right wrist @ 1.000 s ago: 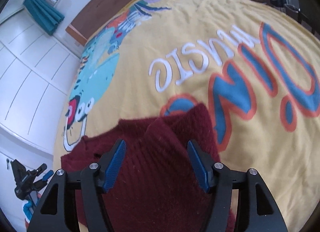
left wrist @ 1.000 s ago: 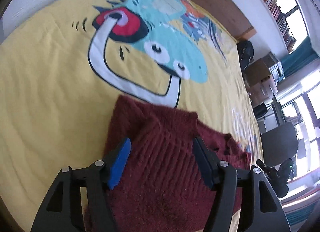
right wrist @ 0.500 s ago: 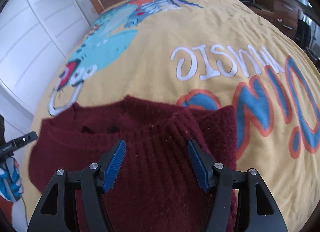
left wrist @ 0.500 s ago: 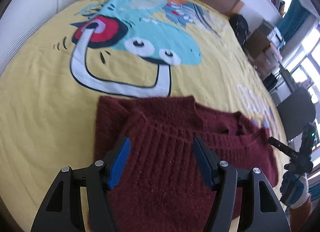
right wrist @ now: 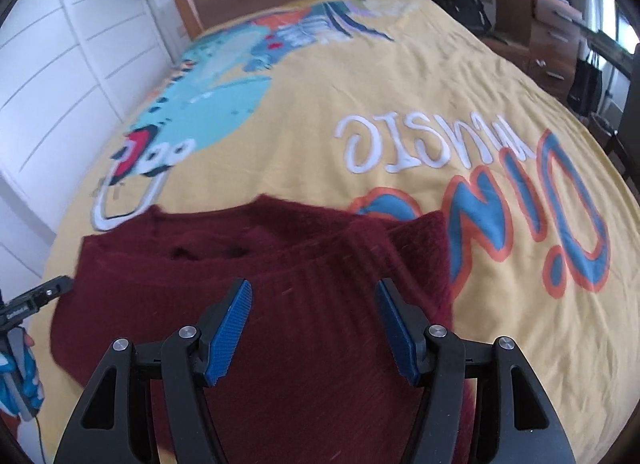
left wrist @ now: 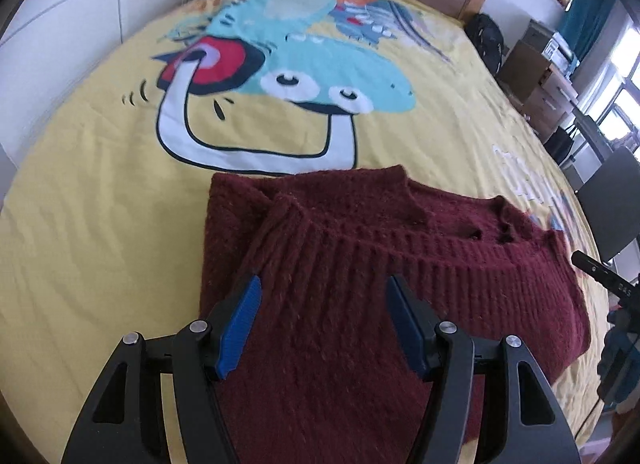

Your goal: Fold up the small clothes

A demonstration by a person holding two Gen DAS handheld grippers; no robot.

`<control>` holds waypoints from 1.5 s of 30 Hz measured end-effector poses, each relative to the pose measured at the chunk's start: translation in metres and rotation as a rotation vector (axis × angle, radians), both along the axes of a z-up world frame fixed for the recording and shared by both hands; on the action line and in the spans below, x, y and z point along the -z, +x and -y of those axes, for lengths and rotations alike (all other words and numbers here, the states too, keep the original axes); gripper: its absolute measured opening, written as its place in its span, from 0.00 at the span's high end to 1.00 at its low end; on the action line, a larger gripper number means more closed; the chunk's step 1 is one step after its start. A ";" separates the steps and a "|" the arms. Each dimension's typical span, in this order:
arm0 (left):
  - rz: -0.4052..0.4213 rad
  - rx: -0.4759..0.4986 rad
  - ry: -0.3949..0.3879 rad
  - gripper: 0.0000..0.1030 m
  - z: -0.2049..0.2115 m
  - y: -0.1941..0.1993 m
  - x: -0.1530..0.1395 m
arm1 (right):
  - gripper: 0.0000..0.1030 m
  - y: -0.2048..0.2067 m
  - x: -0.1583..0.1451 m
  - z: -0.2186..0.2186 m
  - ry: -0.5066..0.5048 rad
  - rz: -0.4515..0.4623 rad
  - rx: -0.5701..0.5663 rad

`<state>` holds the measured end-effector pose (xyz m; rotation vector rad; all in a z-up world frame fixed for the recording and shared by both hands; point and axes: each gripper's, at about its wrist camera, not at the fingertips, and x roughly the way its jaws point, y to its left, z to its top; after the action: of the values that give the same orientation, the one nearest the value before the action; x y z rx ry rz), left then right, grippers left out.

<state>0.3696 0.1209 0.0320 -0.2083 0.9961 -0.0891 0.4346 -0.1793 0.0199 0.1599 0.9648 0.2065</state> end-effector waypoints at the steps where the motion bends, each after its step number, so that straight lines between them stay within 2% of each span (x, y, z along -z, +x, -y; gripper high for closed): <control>1: 0.009 0.001 0.005 0.42 0.003 -0.007 -0.002 | 0.36 -0.009 -0.003 -0.006 -0.005 0.013 -0.011; 6: 0.022 0.008 0.055 0.42 0.020 -0.037 -0.001 | 0.36 -0.042 -0.003 -0.034 -0.055 0.034 -0.071; 10: 0.019 -0.005 0.055 0.42 0.026 -0.052 0.005 | 0.36 -0.057 0.008 -0.046 -0.086 0.025 -0.095; 21: -0.051 -0.021 0.121 0.42 0.032 -0.066 0.037 | 0.36 -0.071 0.047 -0.023 -0.127 -0.062 -0.067; 28: -0.048 -0.036 0.107 0.42 0.026 -0.070 0.023 | 0.36 -0.080 0.033 -0.001 -0.119 -0.055 -0.013; 33: -0.008 -0.032 0.108 0.42 0.032 -0.078 0.011 | 0.36 -0.086 0.021 -0.020 -0.114 -0.017 -0.054; 38: -0.033 -0.024 0.127 0.42 0.039 -0.079 0.023 | 0.36 -0.089 0.031 -0.047 -0.147 -0.024 -0.121; 45: -0.071 -0.044 0.123 0.42 0.030 -0.082 0.041 | 0.36 -0.089 0.050 -0.039 -0.153 -0.062 -0.119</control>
<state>0.2874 0.0911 -0.0095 -0.1210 1.0636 0.0200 0.3451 -0.1402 -0.0302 -0.0317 1.0491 0.2367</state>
